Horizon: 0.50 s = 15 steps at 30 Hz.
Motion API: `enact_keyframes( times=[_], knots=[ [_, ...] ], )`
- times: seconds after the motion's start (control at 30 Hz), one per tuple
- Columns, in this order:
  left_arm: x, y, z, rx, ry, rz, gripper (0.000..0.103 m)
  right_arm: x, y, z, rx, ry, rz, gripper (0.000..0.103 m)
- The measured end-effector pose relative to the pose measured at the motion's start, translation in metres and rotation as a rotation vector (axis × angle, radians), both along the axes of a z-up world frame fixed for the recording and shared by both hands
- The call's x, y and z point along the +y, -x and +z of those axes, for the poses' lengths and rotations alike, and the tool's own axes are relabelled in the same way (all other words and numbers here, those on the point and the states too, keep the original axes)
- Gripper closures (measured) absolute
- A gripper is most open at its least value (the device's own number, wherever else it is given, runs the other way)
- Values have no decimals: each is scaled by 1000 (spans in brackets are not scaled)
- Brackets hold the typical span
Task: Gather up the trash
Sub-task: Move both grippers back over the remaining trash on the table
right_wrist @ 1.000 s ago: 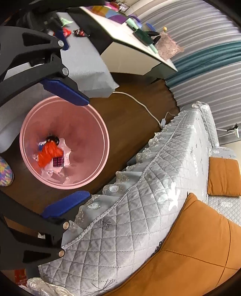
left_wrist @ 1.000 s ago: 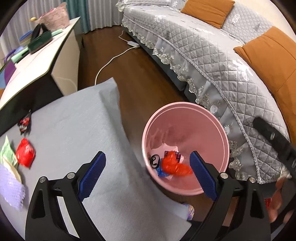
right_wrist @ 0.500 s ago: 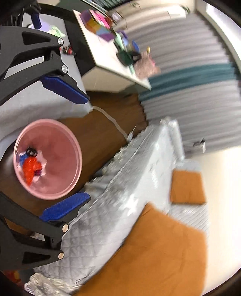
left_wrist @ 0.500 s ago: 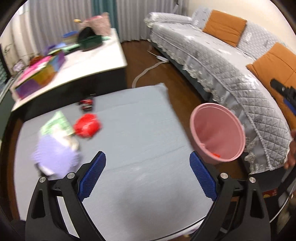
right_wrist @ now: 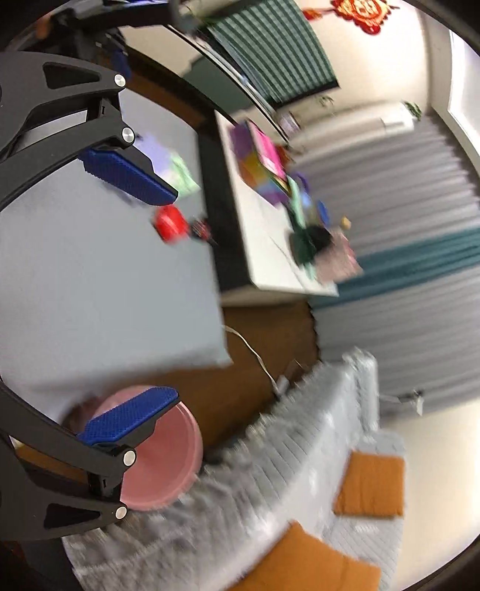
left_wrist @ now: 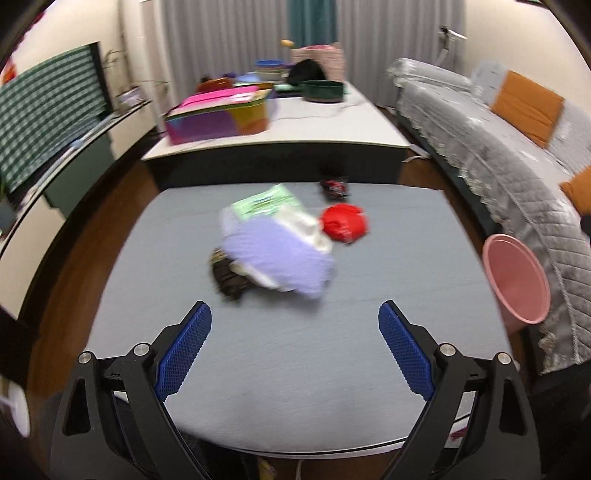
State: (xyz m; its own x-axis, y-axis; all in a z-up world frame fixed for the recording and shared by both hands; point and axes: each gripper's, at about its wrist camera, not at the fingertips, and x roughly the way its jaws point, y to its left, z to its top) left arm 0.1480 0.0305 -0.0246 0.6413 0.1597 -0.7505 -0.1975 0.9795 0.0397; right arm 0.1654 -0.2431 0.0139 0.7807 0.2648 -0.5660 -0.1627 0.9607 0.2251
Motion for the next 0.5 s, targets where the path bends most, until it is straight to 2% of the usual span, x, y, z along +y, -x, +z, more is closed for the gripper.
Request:
enact_keyframes(
  times=[0.17,0.3,0.37,0.5],
  knots=[
    [21,10,-23,6,-20,54,14,43,4,-39,80,31,105,6],
    [34,15,-42,14,-59,86,14,67,-2,-74,121,129,145,6],
    [40,16,-51,24,-73,94,14,72,-5,-81,156,130,156,6],
    [53,15,-59,44,-56,112,14,78,-3,-84,158,134,165,6]
  ],
)
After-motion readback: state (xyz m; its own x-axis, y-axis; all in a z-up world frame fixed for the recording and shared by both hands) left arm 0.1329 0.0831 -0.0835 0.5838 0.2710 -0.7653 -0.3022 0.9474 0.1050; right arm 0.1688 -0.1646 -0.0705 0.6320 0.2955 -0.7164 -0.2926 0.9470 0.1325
